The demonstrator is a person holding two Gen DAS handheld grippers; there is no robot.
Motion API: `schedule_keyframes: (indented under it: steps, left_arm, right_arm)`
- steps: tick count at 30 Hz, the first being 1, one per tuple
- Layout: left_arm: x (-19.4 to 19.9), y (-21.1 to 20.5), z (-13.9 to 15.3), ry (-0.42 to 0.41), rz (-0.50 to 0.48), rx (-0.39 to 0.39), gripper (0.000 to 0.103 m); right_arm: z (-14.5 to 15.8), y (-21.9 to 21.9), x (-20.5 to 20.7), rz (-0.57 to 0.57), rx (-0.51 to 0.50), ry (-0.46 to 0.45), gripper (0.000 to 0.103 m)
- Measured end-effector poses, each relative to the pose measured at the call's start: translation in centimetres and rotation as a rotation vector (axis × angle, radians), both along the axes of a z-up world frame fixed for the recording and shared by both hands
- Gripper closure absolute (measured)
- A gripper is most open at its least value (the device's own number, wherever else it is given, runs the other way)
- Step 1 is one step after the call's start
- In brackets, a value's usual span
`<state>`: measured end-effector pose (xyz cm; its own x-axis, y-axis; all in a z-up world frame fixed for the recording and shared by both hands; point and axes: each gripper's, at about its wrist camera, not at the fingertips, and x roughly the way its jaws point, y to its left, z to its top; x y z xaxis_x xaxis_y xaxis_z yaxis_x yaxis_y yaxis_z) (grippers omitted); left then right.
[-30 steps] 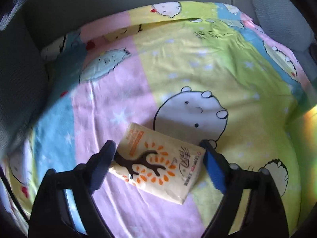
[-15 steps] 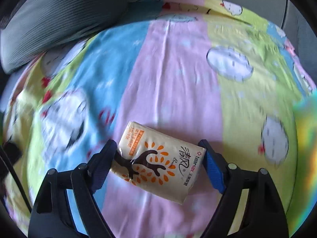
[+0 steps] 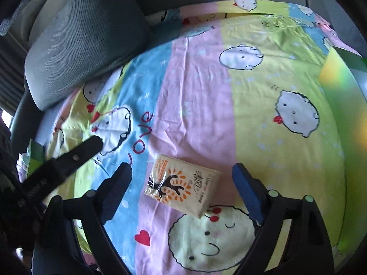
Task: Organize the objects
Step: 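Close the right gripper around the tissue pack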
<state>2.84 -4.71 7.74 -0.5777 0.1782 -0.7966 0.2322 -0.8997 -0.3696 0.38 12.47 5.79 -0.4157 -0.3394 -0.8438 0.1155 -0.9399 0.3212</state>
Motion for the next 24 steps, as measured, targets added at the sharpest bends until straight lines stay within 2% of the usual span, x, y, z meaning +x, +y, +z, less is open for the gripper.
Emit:
schedule_keyframes:
  steps: [4,10,14,17,21,24]
  left_arm:
    - [-0.2,1.0,-0.1,0.002,-0.030,0.039,0.038]
    - [-0.8,2.1,-1.3,-0.049,-0.058,0.037,0.038]
    - [-1.0,2.9,-2.0,-0.077,-0.107,0.064,0.038]
    - [-1.1,3.5,-2.5,-0.103,-0.134,0.067,0.038]
    - [-1.1,4.1,-3.1,-0.129,-0.174,0.086,0.038]
    - [-1.2,4.2,-3.7,-0.148,-0.190,0.108,0.038]
  right_arm:
    - [0.3,1.4,0.3,-0.035,-0.019,0.016,0.013]
    - [-0.1,3.4,0.1,-0.094,-0.050,-0.004,0.013]
    - [0.0,4.4,0.3,-0.104,-0.099,-0.008,0.015]
    - [-0.2,4.8,0.1,-0.110,-0.154,-0.004,0.019]
    - [-1.3,5.6,-0.3,-0.130,-0.221,-0.050,0.036]
    - [-1.9,6.0,-0.5,-0.147,-0.264,-0.077,0.040]
